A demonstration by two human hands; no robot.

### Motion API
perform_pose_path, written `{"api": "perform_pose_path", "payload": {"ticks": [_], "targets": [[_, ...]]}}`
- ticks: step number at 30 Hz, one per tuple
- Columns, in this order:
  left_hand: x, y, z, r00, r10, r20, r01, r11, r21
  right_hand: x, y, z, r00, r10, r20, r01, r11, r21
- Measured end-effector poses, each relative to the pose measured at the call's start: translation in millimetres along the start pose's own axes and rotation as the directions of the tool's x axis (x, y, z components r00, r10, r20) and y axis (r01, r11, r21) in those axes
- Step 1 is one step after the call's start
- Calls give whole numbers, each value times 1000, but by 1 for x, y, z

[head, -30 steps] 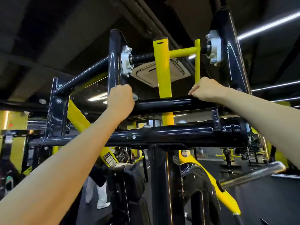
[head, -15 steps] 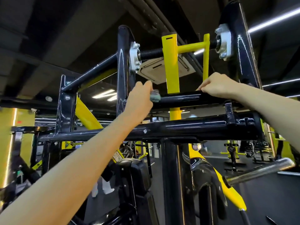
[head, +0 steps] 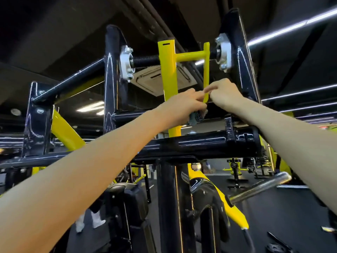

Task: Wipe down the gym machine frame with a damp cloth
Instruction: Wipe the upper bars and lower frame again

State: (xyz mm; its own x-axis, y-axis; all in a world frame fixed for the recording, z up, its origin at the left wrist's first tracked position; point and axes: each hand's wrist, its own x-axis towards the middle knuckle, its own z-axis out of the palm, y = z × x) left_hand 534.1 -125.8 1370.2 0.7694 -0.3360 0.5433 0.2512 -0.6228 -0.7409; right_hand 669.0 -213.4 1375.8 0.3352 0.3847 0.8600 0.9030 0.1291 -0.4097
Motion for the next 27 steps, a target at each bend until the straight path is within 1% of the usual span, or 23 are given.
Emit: {"api": "perform_pose_path", "payload": {"ticks": [2,5,6,8,9,10,13,14,15,16,17,18,19,21,25,27], "targets": [[18,1,8,995,99,-33,-100,995,-26,3,6,-3,997,64,-45,-62,997,55],[43,15,13,990,125,-72,-130,989,-75,8,15,-17,965,234,-122,-211,961,177],[46,21,12,985,161,-66,-166,983,-74,10,17,-22,950,281,-134,-247,942,226],[45,25,13,953,300,-30,-301,953,-19,11,19,-29,945,308,-108,-269,924,273],[39,22,12,933,360,-10,-360,933,15,10,18,-28,953,297,-67,-269,926,266],[31,15,10,922,388,24,-388,920,54,11,14,-27,961,275,-30,-259,932,253],[1,-4,-1,910,405,88,-415,891,183,11,-5,-12,977,206,61,-211,975,75],[-8,-9,-5,895,429,121,-446,865,232,11,-15,-7,975,197,101,-198,980,-5],[-15,-14,-8,878,452,155,-478,830,289,10,-25,-4,974,176,144,-159,980,-119],[-23,-17,-10,867,462,187,-498,798,339,7,-36,-1,973,135,187,-89,969,-232],[-30,-20,-12,860,468,203,-510,779,365,2,-48,0,961,133,243,-62,958,-280],[-38,-23,-13,855,470,220,-519,771,369,-1,-57,1,942,144,303,-48,951,-304],[-45,-26,-15,851,466,242,-524,771,362,-4,-63,2,929,126,348,-3,943,-332],[-64,-36,-19,858,415,304,-507,780,367,-7,-72,7,903,97,419,64,933,-353],[-112,-66,-34,880,277,386,-421,832,362,-8,-81,29,881,24,473,183,903,-388],[-131,-72,-40,884,216,414,-383,842,380,-11,-85,38,880,15,475,208,887,-413]]}}
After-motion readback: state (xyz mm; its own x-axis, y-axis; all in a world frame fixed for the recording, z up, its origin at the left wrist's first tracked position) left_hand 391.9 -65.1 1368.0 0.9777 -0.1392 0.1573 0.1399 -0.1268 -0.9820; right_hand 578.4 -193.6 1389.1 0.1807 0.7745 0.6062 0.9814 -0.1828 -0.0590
